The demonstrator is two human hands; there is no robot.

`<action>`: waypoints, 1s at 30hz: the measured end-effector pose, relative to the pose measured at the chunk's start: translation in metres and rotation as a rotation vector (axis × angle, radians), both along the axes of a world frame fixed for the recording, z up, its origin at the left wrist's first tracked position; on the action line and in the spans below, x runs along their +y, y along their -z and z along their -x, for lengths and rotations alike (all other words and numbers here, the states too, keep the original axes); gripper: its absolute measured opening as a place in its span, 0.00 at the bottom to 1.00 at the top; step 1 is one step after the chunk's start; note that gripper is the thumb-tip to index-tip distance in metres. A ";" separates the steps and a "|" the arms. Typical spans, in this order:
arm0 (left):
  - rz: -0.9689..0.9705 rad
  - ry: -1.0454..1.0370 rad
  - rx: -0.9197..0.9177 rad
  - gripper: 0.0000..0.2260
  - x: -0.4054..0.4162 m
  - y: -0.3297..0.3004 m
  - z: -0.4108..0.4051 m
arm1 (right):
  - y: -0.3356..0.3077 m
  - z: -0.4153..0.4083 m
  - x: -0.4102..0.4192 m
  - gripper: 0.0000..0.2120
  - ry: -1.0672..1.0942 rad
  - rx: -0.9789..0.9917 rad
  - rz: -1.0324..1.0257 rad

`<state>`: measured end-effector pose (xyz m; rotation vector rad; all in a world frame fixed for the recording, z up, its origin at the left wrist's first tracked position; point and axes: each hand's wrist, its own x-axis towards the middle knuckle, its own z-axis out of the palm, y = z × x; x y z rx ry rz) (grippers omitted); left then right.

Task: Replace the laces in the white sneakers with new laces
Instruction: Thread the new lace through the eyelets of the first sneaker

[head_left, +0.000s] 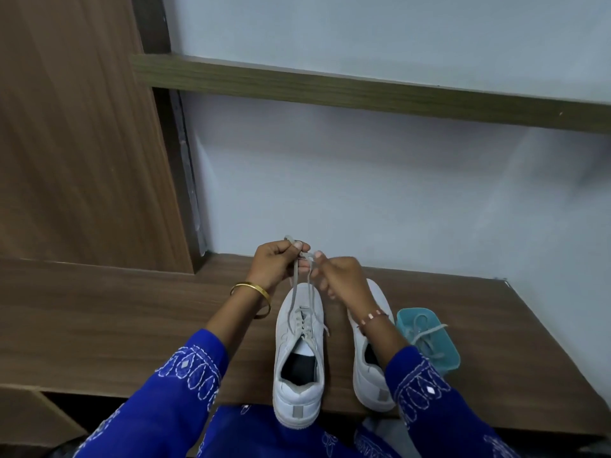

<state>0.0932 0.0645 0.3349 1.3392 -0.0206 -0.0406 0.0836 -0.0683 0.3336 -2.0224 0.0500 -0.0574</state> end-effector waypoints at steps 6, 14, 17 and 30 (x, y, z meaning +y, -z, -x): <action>-0.003 0.007 -0.023 0.09 -0.001 -0.002 0.004 | -0.008 -0.006 0.008 0.10 0.102 0.113 -0.502; 0.336 -0.031 0.071 0.12 -0.008 0.010 0.002 | -0.008 -0.011 0.008 0.13 0.052 0.189 -1.329; 0.568 -0.088 0.191 0.14 0.002 0.023 -0.003 | -0.004 -0.014 -0.004 0.16 0.072 0.132 -1.398; -0.136 -0.389 0.217 0.16 0.112 0.130 -0.001 | 0.053 0.002 -0.099 0.12 -0.273 -0.130 1.110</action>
